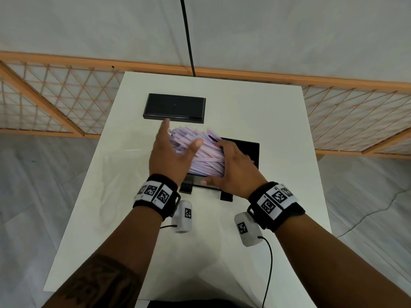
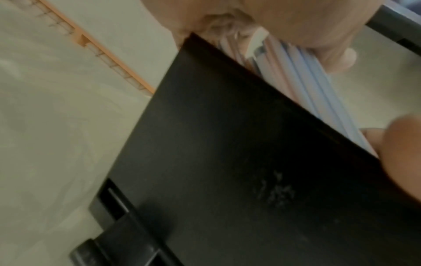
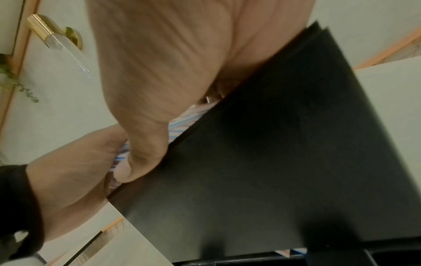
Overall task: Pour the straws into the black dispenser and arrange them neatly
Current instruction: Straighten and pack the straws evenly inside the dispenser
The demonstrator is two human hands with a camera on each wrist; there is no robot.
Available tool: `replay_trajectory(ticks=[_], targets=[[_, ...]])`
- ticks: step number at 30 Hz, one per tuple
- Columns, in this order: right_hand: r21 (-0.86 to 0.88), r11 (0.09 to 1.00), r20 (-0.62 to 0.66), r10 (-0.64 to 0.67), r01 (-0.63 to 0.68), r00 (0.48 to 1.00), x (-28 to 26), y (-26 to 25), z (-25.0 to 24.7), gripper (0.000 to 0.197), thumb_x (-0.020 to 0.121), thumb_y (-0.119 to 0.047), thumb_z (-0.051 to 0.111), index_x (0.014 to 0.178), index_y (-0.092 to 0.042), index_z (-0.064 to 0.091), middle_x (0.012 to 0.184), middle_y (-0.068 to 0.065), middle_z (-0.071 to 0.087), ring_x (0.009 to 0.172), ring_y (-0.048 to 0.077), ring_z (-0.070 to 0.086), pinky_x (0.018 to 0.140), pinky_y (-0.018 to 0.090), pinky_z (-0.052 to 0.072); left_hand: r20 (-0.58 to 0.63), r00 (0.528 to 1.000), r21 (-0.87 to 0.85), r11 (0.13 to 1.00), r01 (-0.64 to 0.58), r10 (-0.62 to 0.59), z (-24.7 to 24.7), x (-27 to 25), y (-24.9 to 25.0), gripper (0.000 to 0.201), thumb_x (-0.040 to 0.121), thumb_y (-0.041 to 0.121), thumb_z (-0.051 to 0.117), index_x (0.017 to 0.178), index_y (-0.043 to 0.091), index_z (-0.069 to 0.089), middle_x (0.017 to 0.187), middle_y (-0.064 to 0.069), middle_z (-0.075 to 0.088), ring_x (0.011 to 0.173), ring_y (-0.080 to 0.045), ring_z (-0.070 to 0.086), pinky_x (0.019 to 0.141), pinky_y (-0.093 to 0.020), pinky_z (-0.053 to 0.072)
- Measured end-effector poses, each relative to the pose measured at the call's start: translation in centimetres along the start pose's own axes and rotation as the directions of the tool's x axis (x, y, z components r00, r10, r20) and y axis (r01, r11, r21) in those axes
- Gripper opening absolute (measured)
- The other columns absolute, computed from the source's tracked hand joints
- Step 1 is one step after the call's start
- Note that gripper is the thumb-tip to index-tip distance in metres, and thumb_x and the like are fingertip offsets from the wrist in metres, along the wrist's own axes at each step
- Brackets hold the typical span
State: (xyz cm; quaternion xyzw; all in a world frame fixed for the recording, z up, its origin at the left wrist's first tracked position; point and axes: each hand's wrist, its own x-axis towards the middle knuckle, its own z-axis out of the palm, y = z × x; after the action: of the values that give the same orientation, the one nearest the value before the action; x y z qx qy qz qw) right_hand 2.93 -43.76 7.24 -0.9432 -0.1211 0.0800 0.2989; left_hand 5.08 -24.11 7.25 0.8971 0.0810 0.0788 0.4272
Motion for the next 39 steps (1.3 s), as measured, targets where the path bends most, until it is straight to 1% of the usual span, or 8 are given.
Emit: replay_trajectory(ticks=[7, 12, 15, 18, 23, 30, 35, 39], targets=[[-0.017, 0.997, 0.171, 0.072, -0.07, 0.983, 1.1, -0.9, -1.1, 0.11, 0.061, -0.077, 0.077, 0.15, -0.029, 0.032, 0.15, -0.005, 0.043, 0.134, 0.017, 0.044, 0.115, 0.05, 0.029, -0.071, 0.996, -0.003, 0.998, -0.059, 0.058, 0.8, -0.5, 0.4, 0.069, 0.085, 0.068, 0.058, 0.139, 0.029, 0.043, 0.134, 0.009, 0.048, 0.11, -0.005, 0.053, 0.092, -0.028, 0.052], [0.087, 0.982, 0.323, 0.131, -0.168, 0.937, 2.1, -0.9, -2.1, 0.109, 0.056, -0.075, 0.082, 0.144, -0.033, 0.034, 0.127, -0.014, 0.054, 0.113, 0.011, 0.055, 0.106, 0.041, 0.047, -0.107, 0.991, -0.002, 0.997, -0.075, 0.074, 1.0, -0.4, 0.2, 0.052, 0.088, 0.059, 0.063, 0.13, 0.031, 0.048, 0.127, 0.011, 0.049, 0.102, -0.002, 0.051, 0.085, -0.027, 0.054], [0.1, 0.976, 0.398, 0.141, -0.196, 0.907, 3.6, -0.7, -2.1, 0.122, 0.051, -0.073, 0.085, 0.15, -0.031, 0.027, 0.132, -0.011, 0.056, 0.117, 0.013, 0.057, 0.106, 0.035, 0.047, -0.118, 0.992, -0.018, 0.998, -0.054, 0.052, 1.1, -0.4, 0.1, 0.044, 0.089, 0.053, 0.063, 0.125, 0.031, 0.049, 0.122, 0.012, 0.051, 0.099, -0.003, 0.053, 0.082, -0.028, 0.055], [0.164, 0.967, 0.479, 0.094, -0.194, 0.873, 4.6, -0.8, -2.1, 0.106, 0.051, -0.065, 0.091, 0.142, -0.037, 0.046, 0.125, -0.015, 0.064, 0.115, 0.007, 0.06, 0.109, 0.033, 0.044, -0.117, 0.992, -0.032, 0.998, -0.048, 0.044, 1.0, -0.5, 0.1, 0.04, 0.09, 0.05, 0.064, 0.121, 0.03, 0.05, 0.117, 0.014, 0.052, 0.095, -0.003, 0.054, 0.077, -0.019, 0.051], [0.214, 0.944, 0.587, 0.082, -0.252, 0.805, 5.7, -0.7, -2.8, 0.06, 0.06, -0.046, 0.095, 0.111, -0.039, 0.064, 0.105, -0.015, 0.073, 0.102, 0.005, 0.065, 0.098, 0.028, 0.048, -0.114, 0.993, -0.018, 0.999, -0.046, 0.044, 1.0, -0.5, 0.0, 0.04, 0.09, 0.053, 0.063, 0.119, 0.029, 0.05, 0.115, 0.013, 0.053, 0.092, -0.002, 0.054, 0.073, -0.008, 0.041], [0.219, 0.943, 0.641, 0.056, -0.252, 0.766, 6.3, -1.0, -3.1, 0.055, 0.064, -0.038, 0.095, 0.111, -0.035, 0.067, 0.106, -0.012, 0.075, 0.1, 0.007, 0.069, 0.097, 0.028, 0.052, -0.082, 0.997, -0.027, 0.999, -0.017, 0.015, 0.8, -0.6, 0.2, 0.058, 0.09, 0.063, 0.054, 0.134, 0.026, 0.048, 0.125, 0.01, 0.058, 0.1, -0.005, 0.058, 0.083, -0.02, 0.052], [0.18, 0.965, 0.572, 0.057, -0.192, 0.818, 6.1, -1.4, -3.2, 0.063, 0.057, -0.049, 0.095, 0.111, -0.036, 0.066, 0.105, -0.012, 0.074, 0.1, 0.007, 0.067, 0.098, 0.031, 0.051, -0.078, 0.997, -0.036, 0.999, -0.026, 0.024, 0.7, -0.8, 0.1, 0.065, 0.088, 0.07, 0.047, 0.136, 0.025, 0.048, 0.123, 0.008, 0.061, 0.096, -0.003, 0.057, 0.078, -0.009, 0.043], [0.154, 0.975, 0.535, 0.054, -0.16, 0.843, 5.5, -1.6, -3.3, 0.067, 0.056, -0.055, 0.094, 0.113, -0.036, 0.064, 0.104, -0.012, 0.073, 0.098, 0.007, 0.066, 0.095, 0.03, 0.05, -0.055, 0.998, -0.049, 0.999, -0.004, 0.002, 0.7, -1.0, -0.4, 0.078, 0.083, 0.078, 0.043, 0.141, 0.025, 0.045, 0.13, 0.008, 0.061, 0.106, -0.009, 0.062, 0.093, -0.026, 0.054]])
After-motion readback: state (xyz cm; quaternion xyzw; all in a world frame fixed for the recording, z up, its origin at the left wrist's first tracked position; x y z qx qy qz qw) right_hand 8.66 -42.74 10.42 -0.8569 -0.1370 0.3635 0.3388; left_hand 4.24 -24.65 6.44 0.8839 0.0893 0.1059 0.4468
